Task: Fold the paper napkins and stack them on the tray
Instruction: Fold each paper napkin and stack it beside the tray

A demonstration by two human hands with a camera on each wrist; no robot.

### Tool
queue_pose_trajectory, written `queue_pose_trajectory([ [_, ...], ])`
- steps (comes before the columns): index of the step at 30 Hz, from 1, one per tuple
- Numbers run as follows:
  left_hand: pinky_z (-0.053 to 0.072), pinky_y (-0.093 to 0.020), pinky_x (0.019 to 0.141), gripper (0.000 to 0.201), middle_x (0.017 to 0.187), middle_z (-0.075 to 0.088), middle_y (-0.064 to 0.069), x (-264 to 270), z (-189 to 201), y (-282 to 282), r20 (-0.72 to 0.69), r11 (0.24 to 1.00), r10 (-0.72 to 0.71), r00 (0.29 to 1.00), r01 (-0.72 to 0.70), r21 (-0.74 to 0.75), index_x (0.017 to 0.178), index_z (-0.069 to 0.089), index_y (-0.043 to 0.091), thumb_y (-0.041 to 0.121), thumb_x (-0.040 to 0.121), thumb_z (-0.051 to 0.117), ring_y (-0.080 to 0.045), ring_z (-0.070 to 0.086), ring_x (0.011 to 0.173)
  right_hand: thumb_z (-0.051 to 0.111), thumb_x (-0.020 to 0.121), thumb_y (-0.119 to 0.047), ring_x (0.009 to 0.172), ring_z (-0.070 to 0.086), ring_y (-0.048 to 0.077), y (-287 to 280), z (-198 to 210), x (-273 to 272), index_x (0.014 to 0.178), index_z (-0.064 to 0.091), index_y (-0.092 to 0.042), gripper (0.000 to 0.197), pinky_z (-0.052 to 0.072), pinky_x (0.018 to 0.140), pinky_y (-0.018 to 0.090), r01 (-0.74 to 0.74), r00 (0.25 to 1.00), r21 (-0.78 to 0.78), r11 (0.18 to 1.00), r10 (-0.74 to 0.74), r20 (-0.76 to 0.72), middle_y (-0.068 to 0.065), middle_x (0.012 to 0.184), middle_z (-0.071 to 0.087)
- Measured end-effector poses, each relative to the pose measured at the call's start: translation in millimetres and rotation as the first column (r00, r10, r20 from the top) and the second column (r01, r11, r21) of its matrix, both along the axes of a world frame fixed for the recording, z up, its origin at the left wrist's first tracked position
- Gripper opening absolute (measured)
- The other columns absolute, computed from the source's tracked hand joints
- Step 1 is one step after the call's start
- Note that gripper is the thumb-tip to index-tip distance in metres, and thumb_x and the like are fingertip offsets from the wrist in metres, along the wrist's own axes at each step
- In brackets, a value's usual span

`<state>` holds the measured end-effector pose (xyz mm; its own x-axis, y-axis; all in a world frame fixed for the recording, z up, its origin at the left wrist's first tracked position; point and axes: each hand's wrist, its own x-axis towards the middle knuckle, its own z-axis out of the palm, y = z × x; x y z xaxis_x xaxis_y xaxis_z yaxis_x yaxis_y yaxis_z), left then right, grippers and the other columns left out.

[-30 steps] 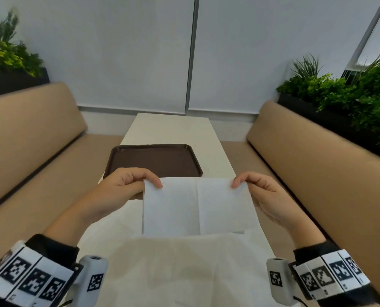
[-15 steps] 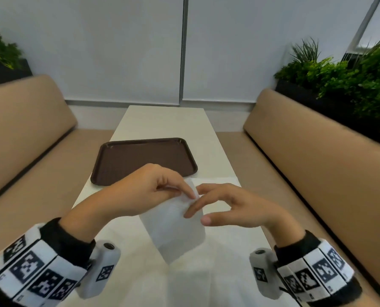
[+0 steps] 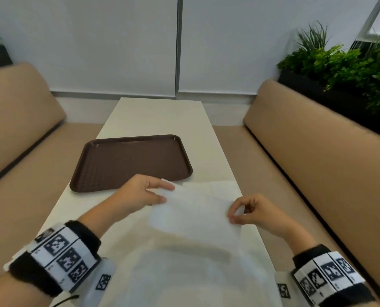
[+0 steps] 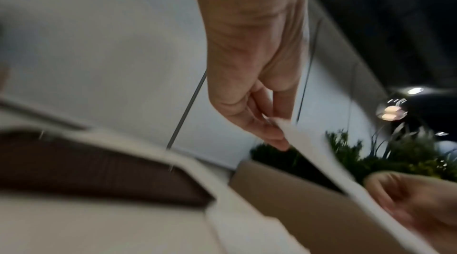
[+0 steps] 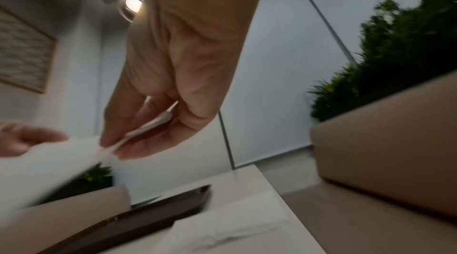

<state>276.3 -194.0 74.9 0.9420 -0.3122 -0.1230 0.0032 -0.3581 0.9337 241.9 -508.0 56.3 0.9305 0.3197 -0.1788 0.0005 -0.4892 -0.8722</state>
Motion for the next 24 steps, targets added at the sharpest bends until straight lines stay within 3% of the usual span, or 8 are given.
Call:
queue_pose_trajectory([
  [3, 0.053, -0.012, 0.071, 0.037, 0.123, 0.057, -0.002, 22, -40, -27, -0.139, 0.996, 0.048, 0.989, -0.057, -0.066, 0.11, 0.068, 0.017, -0.006, 0.08, 0.068, -0.004, 0.054, 0.108, 0.061, 0.087, 0.006, 0.063, 0.061, 0.004, -11, -16, 31, 0.086, 0.069, -0.006, 0.015, 0.048, 0.06, 0.013, 0.232, 0.972, 0.133, 0.963, -0.226, -0.063, -0.004, 0.078, 0.067],
  [6, 0.053, -0.012, 0.064, 0.047, 0.12, 0.051, -0.001, 47, -63, -53, -0.209, 0.976, 0.118, 0.971, -0.153, -0.158, 0.125, 0.058, 0.007, -0.01, 0.081, 0.064, -0.008, 0.056, 0.097, 0.058, 0.088, 0.008, 0.056, 0.061, 0.0, -16, -24, 65, 0.107, 0.063, -0.006, 0.024, 0.045, 0.049, 0.01, 0.365, 0.931, 0.117, 0.923, -0.36, -0.065, 0.006, 0.097, 0.06],
  [10, 0.053, -0.025, 0.077, 0.049, 0.126, 0.056, -0.01, 85, -91, -75, -0.196, 0.962, 0.207, 0.959, -0.235, -0.135, 0.126, 0.056, 0.009, -0.009, 0.082, 0.064, -0.025, 0.06, 0.107, 0.052, 0.086, 0.011, 0.072, 0.056, 0.014, -21, -40, 104, 0.113, 0.06, -0.007, 0.034, 0.048, 0.059, 0.013, 0.443, 0.897, 0.009, 0.897, -0.443, -0.007, 0.013, 0.102, 0.057],
  [12, 0.051, -0.029, 0.084, 0.05, 0.129, 0.057, -0.013, 98, -103, -82, -0.167, 0.968, 0.217, 0.962, -0.234, -0.09, 0.128, 0.055, 0.008, -0.01, 0.082, 0.063, -0.026, 0.061, 0.105, 0.051, 0.086, 0.009, 0.081, 0.055, 0.016, -23, -53, 117, 0.116, 0.061, -0.01, 0.037, 0.046, 0.062, 0.017, 0.45, 0.892, -0.108, 0.886, -0.452, 0.009, 0.011, 0.11, 0.056],
  [14, 0.05, -0.031, 0.089, 0.052, 0.132, 0.054, -0.011, 105, -112, -88, -0.133, 0.977, 0.206, 0.969, -0.211, -0.023, 0.13, 0.053, 0.004, -0.012, 0.082, 0.061, -0.025, 0.06, 0.107, 0.049, 0.086, 0.007, 0.1, 0.055, 0.02, -23, -65, 124, 0.124, 0.059, -0.01, 0.043, 0.045, 0.064, 0.022, 0.428, 0.9, -0.238, 0.872, -0.436, 0.022, 0.009, 0.122, 0.054],
  [17, 0.047, -0.034, 0.097, 0.054, 0.139, 0.049, -0.008, 112, -125, -96, -0.07, 0.979, 0.172, 0.983, -0.163, 0.121, 0.132, 0.053, 0.006, -0.013, 0.081, 0.06, -0.027, 0.056, 0.116, 0.047, 0.087, 0.009, 0.124, 0.048, 0.025, -19, -82, 129, 0.128, 0.055, -0.007, 0.044, 0.043, 0.083, 0.024, 0.404, 0.911, -0.355, 0.843, -0.407, 0.072, 0.008, 0.134, 0.05],
  [20, 0.04, -0.034, 0.105, 0.055, 0.143, 0.046, -0.01, 119, -136, -101, -0.011, 0.956, 0.142, 0.99, -0.134, 0.263, 0.134, 0.051, 0.008, -0.01, 0.083, 0.058, -0.028, 0.05, 0.123, 0.045, 0.087, 0.009, 0.123, 0.046, 0.03, -16, -97, 129, 0.129, 0.054, -0.004, 0.045, 0.037, 0.097, 0.027, 0.383, 0.922, -0.449, 0.808, -0.367, 0.126, 0.013, 0.135, 0.044],
  [24, 0.021, -0.023, 0.105, 0.05, 0.148, 0.03, -0.008, 117, -139, -106, 0.068, 0.844, 0.067, 0.995, -0.093, 0.528, 0.139, 0.044, 0.014, 0.004, 0.091, 0.052, -0.029, 0.026, 0.135, 0.045, 0.088, -0.001, 0.119, 0.037, 0.029, -8, -107, 121, 0.126, 0.053, -0.01, 0.041, 0.031, 0.093, 0.03, 0.348, 0.935, -0.613, 0.709, -0.316, 0.165, 0.008, 0.124, 0.037],
])
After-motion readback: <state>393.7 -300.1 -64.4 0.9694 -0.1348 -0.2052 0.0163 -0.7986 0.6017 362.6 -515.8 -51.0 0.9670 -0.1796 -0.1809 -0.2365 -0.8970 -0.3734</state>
